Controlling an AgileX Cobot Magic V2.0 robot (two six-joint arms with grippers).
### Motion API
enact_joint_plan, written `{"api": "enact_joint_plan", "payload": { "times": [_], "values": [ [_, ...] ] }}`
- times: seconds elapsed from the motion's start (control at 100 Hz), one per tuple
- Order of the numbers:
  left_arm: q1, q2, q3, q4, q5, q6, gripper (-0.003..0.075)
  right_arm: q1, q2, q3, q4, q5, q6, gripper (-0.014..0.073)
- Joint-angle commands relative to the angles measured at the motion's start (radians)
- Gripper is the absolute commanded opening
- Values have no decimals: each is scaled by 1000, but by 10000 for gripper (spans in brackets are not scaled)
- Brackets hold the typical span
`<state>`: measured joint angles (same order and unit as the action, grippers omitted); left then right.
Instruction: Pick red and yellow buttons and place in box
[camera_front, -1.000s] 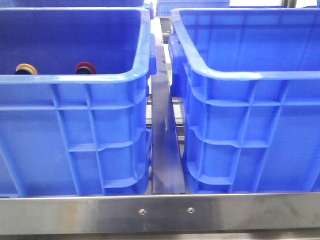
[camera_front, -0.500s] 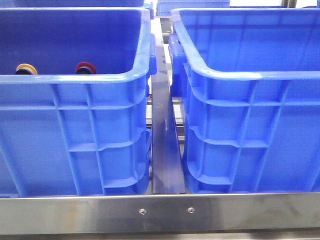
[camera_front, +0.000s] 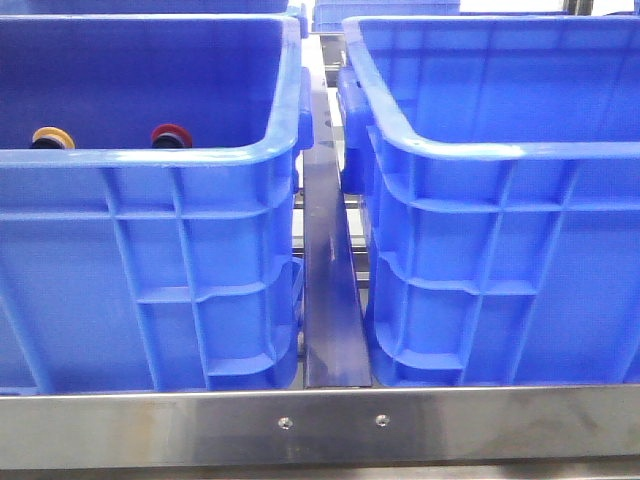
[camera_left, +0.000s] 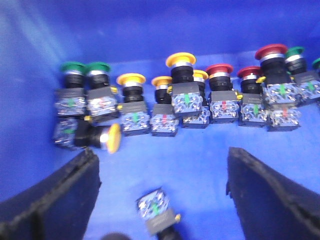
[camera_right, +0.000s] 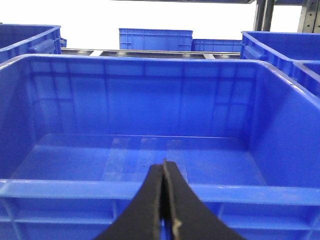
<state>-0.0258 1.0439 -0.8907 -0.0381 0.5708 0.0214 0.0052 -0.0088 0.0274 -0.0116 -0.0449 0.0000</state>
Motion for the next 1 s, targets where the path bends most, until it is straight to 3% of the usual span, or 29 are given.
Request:
{"api": "enact_joint_plan", "payload": {
  "times": [0.0,0.32,0.59,0.93,0.99],
  "values": [
    [-11,75,-94,-26,-16,-11,517,-5,-27,-19,-6,-78,0,-67],
    [-44,462,-399,-35,180,-11,517,-5,-27,-19,-6,-78,0,-67],
    [-44,698,-595,-104,268,-11,517,-5,-27,-19,-6,-78,0,-67],
    [-44,795,-654,-98,279,-11,511,-5,-27,-19,-6,-78,0,-67],
    [-44,795,-654,-98,276,-11,480,-5,-27,-19,-6,-78,0,-67]
  ]
}}
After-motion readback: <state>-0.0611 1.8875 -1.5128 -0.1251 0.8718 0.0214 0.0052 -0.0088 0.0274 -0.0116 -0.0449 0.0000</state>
